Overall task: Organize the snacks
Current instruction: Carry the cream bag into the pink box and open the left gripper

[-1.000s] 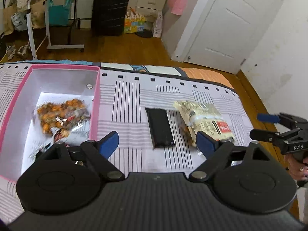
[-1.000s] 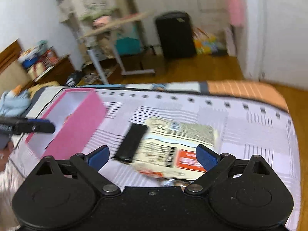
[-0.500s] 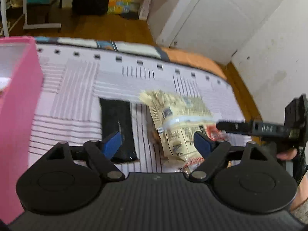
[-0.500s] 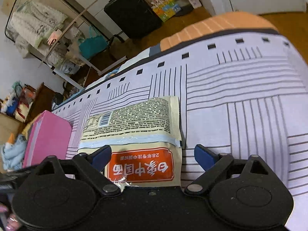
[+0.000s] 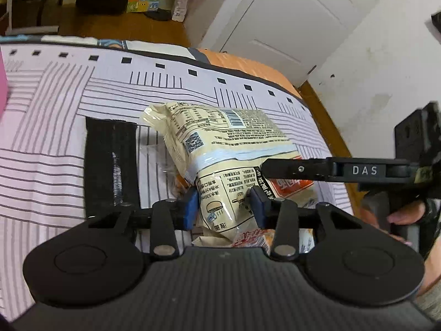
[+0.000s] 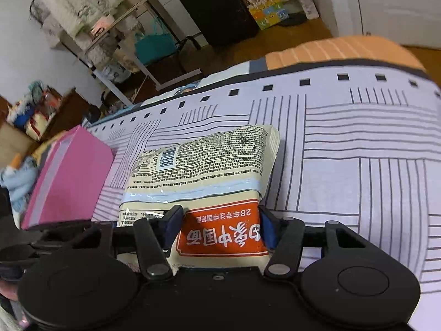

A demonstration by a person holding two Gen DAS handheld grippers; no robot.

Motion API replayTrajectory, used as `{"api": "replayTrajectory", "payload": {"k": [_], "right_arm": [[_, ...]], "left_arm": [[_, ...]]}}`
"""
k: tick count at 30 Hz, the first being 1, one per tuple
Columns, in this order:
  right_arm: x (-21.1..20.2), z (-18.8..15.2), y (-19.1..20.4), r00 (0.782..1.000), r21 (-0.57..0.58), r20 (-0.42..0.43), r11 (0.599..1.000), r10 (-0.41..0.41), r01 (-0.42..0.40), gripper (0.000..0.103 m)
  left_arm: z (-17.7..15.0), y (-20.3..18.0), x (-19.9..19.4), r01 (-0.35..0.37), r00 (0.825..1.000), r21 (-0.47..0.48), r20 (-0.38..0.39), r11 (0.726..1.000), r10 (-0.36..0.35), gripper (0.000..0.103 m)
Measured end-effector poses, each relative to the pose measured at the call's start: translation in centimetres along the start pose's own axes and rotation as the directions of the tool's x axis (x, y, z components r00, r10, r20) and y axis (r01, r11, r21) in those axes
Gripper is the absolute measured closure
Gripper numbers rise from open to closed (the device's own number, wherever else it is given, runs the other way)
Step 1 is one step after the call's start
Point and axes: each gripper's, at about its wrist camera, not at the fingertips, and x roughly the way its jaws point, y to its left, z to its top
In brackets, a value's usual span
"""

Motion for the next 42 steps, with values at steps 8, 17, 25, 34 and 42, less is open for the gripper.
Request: {"api": "replayTrajectory", "payload": {"k": [8, 17, 25, 34, 42], "right_arm": [[-2.0, -1.6, 2.8, 0.999, -0.057, -0.011, 0.997, -0.042, 0.041, 0.041], [-4.4, -3.7, 5.9, 0.997, -0.136, -0.054, 0.99, -0.056, 0.048, 0.04], [-5.7, -5.9, 10.6, 0.99, -0.213, -0.117, 0.976, -0.076, 0.05, 0.04], [-7.2, -8.4, 16.9, 0.982, -0.32, -0.172, 0.947, -0.071, 0.012, 0.042], [-8.4, -9.5, 23.3, 0.976, -0.366, -0.211, 0.93, -0.061, -0.021, 0.042]], "left_arm": [[-0.4, 0.5, -2.3, 0.035, 0.997, -0.027, -0.067, 0.999, -0.036, 0.064], [-2.5, -0.2, -5.7, 0.018, 0.996, 0.015, -0.089, 1.0, -0.017, 0.063], [-4.2, 0.5, -9.6, 0.022, 0.988, 0.025, -0.15, 0.999, -0.018, 0.061], [-6.4, 2.9, -14.3, 0.029, 0.972, -0.085, -0.23, 0.996, -0.048, 0.059], [-8.1, 4.4, -20.7, 0.009, 0.982, -0.036, -0.187, 0.999, -0.016, 0.059]]}}
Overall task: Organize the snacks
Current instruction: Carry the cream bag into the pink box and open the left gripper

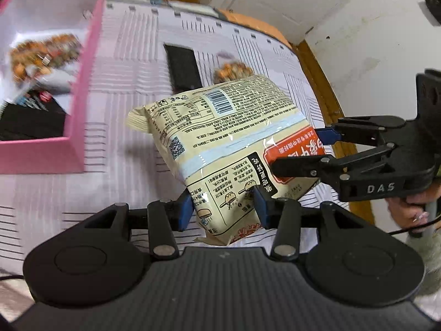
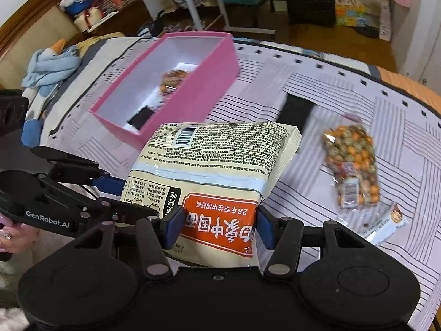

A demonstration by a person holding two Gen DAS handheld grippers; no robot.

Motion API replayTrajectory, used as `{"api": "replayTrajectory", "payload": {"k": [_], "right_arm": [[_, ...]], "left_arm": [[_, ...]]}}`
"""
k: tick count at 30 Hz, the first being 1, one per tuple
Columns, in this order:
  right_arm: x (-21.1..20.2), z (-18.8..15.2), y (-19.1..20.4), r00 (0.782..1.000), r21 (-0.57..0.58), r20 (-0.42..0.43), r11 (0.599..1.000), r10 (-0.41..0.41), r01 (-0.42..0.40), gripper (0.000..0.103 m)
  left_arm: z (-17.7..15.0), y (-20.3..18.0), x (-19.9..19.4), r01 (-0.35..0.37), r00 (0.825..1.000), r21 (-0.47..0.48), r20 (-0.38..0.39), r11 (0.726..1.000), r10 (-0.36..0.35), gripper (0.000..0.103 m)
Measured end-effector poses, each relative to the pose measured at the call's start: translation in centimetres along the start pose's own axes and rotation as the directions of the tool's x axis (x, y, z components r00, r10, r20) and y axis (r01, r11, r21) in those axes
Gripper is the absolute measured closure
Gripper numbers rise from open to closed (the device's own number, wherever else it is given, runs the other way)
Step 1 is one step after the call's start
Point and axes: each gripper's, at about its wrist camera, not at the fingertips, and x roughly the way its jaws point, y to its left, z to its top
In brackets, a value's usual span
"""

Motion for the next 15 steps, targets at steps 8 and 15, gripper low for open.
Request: {"api": "replayTrajectory", "payload": {"k": [8, 15], "right_arm": [[-1.5, 2.1, 4.9, 0.998, -0.057, 0.007, 0.997, 0.06, -0.059, 0.042], [0.5, 5.3, 7.7, 0.984, -0.079, 0.053, 0.983, 0.17, -0.165, 0.042]], "left_arm": [[-2.0, 2.1, -6.2, 0.007, 0.993, -0.019, 0.115, 1.0, -0.005, 0.059], [-3.0, 5.0, -11.1, -0.043, 0.977, -0.005, 0.207, 0.999, 0.043, 0.059]]}}
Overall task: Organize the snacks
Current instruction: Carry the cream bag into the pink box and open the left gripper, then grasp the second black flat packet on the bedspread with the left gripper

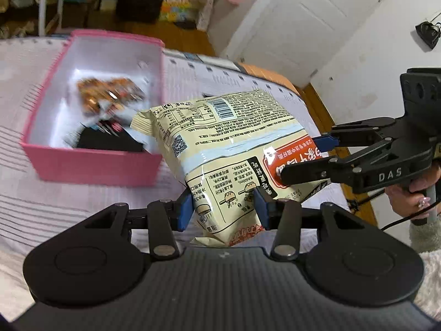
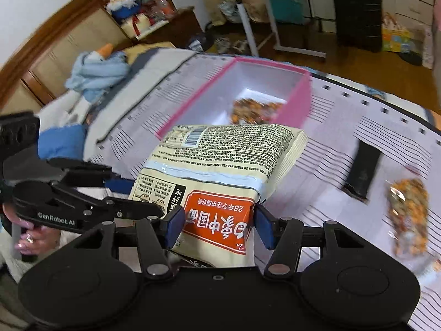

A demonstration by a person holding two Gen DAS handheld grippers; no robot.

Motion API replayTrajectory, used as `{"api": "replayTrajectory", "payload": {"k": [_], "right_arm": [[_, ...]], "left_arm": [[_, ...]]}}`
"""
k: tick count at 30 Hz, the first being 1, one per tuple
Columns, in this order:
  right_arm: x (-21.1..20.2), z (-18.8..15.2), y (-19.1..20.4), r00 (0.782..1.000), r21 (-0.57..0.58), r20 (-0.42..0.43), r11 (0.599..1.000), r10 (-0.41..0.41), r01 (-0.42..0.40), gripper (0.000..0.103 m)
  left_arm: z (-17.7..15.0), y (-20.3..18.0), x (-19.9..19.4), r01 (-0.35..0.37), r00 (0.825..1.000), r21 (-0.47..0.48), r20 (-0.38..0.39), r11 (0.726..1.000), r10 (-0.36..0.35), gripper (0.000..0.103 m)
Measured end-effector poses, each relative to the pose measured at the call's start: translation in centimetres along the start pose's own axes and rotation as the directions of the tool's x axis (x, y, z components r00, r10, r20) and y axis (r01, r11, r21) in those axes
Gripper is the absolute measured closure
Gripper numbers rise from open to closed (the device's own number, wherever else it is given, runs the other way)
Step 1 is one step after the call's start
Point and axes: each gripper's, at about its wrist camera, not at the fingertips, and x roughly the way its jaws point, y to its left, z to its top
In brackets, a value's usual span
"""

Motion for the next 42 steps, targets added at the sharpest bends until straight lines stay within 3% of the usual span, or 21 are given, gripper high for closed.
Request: {"api": "replayTrajectory", "payload": {"k": [5, 8, 11, 15, 23, 26, 28, 29, 31, 33, 36, 40, 42], "right_arm": [[3.2, 3.8, 0.3, 0.997, -0.021, 0.064, 0.999, 0.042, -0.04, 0.045], [5.3, 6.3, 0.3, 0.995, -0.036, 0.093, 0.999, 0.038, -0.035, 0.047], [7.8, 8.7, 0.0, 0.993, -0.065, 0.118, 0.998, -0.001, 0.009, 0.047], [11.0, 10.8, -1.2, 0.992, -0.054, 0.118, 0.997, -0.045, 0.051, 0.047], [16.5, 12.5, -4.4, 0.988, 0.019, 0.087, 0.991, -0.13, 0.129, 0.046], [17.2, 13.0, -4.6, 0.986, -0.003, 0.087, 0.989, -0.144, 0.145, 0.038], [17.6, 13.1, -3.7, 0.973, -0.094, 0.094, 0.971, -0.211, 0.22, 0.029], [17.6, 12.9, -3.1, 0.962, -0.151, 0.109, 0.952, -0.252, 0.267, 0.029], [16.9, 12.4, -2.4, 0.949, -0.208, 0.136, 0.928, -0.286, 0.31, 0.029], [15.4, 11.7, -2.0, 0.946, -0.23, 0.151, 0.92, -0.288, 0.317, 0.029], [12.1, 10.7, -1.9, 0.948, -0.229, 0.18, 0.926, -0.263, 0.301, 0.029], [7.0, 9.6, -2.7, 0.939, -0.184, 0.246, 0.94, -0.24, 0.288, 0.029], [4.8, 8.9, -3.2, 0.922, -0.167, 0.292, 0.935, -0.256, 0.313, 0.029]], "left_arm": [[1.5, 3.1, -1.8, -0.061, 0.994, -0.02, 0.086, 0.998, 0.063, 0.059], [2.8, 4.9, -2.3, -0.119, 0.974, -0.044, 0.187, 0.992, 0.125, 0.058], [4.3, 7.1, -1.3, -0.15, 0.962, -0.078, 0.22, 0.986, 0.164, 0.057], [6.6, 10.2, 1.4, -0.178, 0.952, -0.111, 0.234, 0.978, 0.2, 0.056], [11.5, 15.8, 8.6, -0.204, 0.968, -0.155, 0.113, 0.967, 0.223, 0.054], [12.3, 16.8, 10.1, -0.205, 0.968, -0.162, 0.113, 0.965, 0.225, 0.053], [12.4, 17.5, 10.6, -0.202, 0.962, -0.19, 0.147, 0.961, 0.231, 0.054], [12.4, 17.6, 10.7, -0.22, 0.951, -0.204, 0.173, 0.954, 0.257, 0.051], [12.1, 17.0, 11.0, -0.336, 0.91, -0.185, 0.191, 0.924, 0.369, 0.039], [11.7, 16.1, 11.3, -0.415, 0.882, -0.12, 0.19, 0.902, 0.432, 0.038], [10.7, 14.8, 10.5, -0.43, 0.882, -0.063, 0.186, 0.901, 0.434, 0.038], [10.4, 12.8, 8.6, -0.364, 0.914, -0.034, 0.182, 0.931, 0.364, 0.039], [10.4, 11.2, 7.4, -0.347, 0.922, -0.012, 0.179, 0.938, 0.344, 0.039]]}}
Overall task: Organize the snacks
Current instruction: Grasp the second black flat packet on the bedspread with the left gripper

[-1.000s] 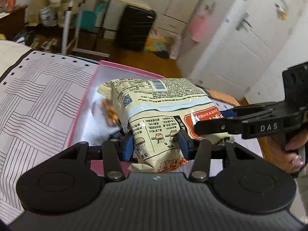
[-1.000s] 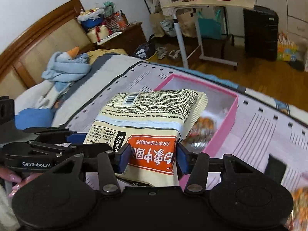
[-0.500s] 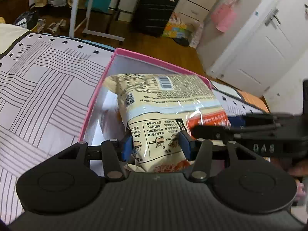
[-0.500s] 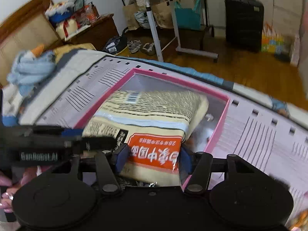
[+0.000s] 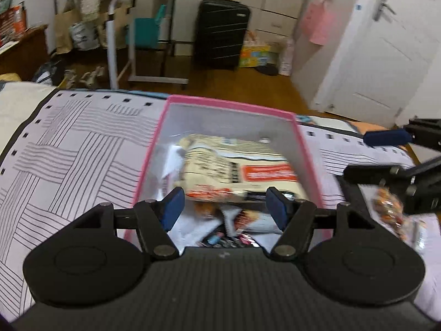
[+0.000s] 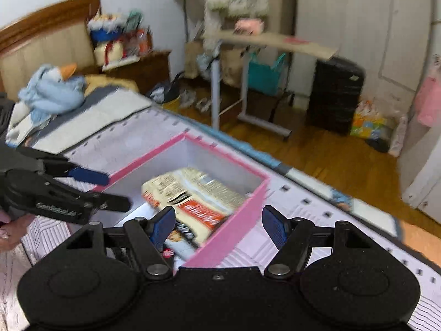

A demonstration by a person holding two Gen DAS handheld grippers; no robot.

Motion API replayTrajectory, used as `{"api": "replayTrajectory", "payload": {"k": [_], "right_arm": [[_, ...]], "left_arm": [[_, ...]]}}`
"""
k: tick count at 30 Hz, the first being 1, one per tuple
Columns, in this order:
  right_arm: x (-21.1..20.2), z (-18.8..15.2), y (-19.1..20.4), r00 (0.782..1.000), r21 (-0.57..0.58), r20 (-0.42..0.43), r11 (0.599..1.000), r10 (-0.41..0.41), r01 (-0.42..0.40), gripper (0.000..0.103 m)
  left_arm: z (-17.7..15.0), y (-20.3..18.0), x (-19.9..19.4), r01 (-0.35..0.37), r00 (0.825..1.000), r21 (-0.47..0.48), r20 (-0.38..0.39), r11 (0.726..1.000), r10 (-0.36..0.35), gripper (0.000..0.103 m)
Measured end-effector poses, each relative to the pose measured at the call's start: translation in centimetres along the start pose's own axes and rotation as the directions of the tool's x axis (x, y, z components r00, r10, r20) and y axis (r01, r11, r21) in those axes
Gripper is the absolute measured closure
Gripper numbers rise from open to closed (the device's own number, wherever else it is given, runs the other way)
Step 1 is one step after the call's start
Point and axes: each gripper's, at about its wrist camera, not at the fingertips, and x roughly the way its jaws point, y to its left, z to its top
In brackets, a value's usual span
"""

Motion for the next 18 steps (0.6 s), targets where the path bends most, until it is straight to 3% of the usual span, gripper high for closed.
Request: {"api": "replayTrajectory", "payload": {"k": [3, 9, 12, 18], "right_arm": [[-2.3, -0.5, -0.9, 0.997, -0.018, 0.054, 0.998, -0.059, 0.06, 0.029], [-5.1, -2.1, -2.8, 0.989, -0.014, 0.129, 0.997, -0.075, 0.078, 0.029], [-5.2, -3.3, -3.6, 0.99, 0.013, 0.121, 0.998, -0.067, 0.066, 0.029], [-2.5, -7.1, -5.8, 1.0, 0.088, 0.0, 0.996, -0.008, 0.008, 0.029]], "left_arm": [[0.3, -2.0, -2.0, 0.002, 1.0, 0.044, 0.0, 0.999, -0.002, 0.039], [1.1, -6.3, -4.3, 0.09, 0.996, 0.06, -0.02, 0.994, -0.089, 0.04], [1.4, -8.3, -4.5, 0.12, 0.993, 0.041, -0.028, 0.992, -0.119, 0.042], [1.2, -12.2, -2.2, 0.178, 0.983, 0.041, -0.046, 0.983, -0.176, 0.046]]}}
